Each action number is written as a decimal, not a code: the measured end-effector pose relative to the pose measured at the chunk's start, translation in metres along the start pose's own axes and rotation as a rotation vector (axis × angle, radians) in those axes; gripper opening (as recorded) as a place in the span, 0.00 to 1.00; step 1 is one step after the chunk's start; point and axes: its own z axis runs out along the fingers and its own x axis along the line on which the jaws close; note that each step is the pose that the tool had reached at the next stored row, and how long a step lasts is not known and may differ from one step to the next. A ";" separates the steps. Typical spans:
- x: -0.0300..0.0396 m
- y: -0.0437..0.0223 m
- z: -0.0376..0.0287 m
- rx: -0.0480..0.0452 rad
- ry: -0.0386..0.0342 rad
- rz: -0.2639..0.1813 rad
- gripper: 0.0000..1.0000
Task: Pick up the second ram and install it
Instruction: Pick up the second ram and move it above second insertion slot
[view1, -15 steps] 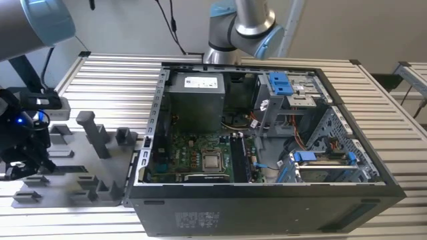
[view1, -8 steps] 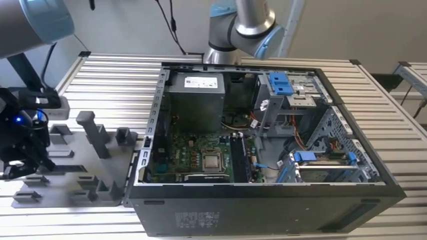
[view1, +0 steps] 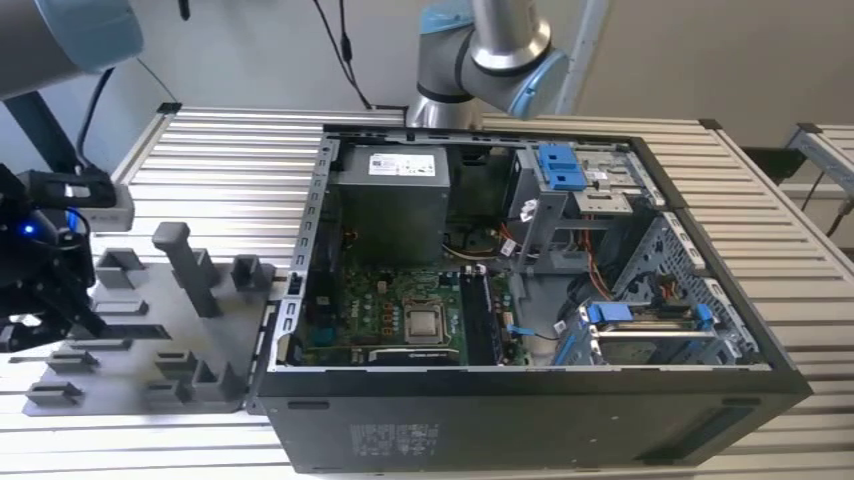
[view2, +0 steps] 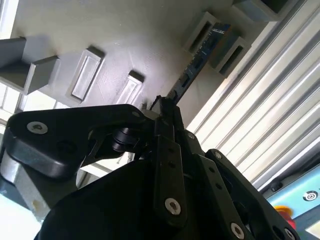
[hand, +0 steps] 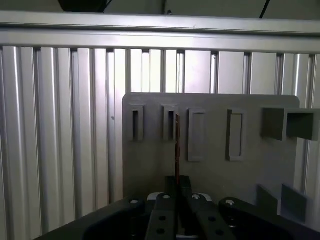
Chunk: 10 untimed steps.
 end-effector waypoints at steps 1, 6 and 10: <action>-0.0001 0.0000 -0.0020 0.0001 -0.0001 0.000 0.14; -0.0007 -0.0002 -0.0120 0.0001 -0.0001 0.000 0.14; -0.0013 -0.0002 -0.0217 0.0000 -0.0001 0.000 0.14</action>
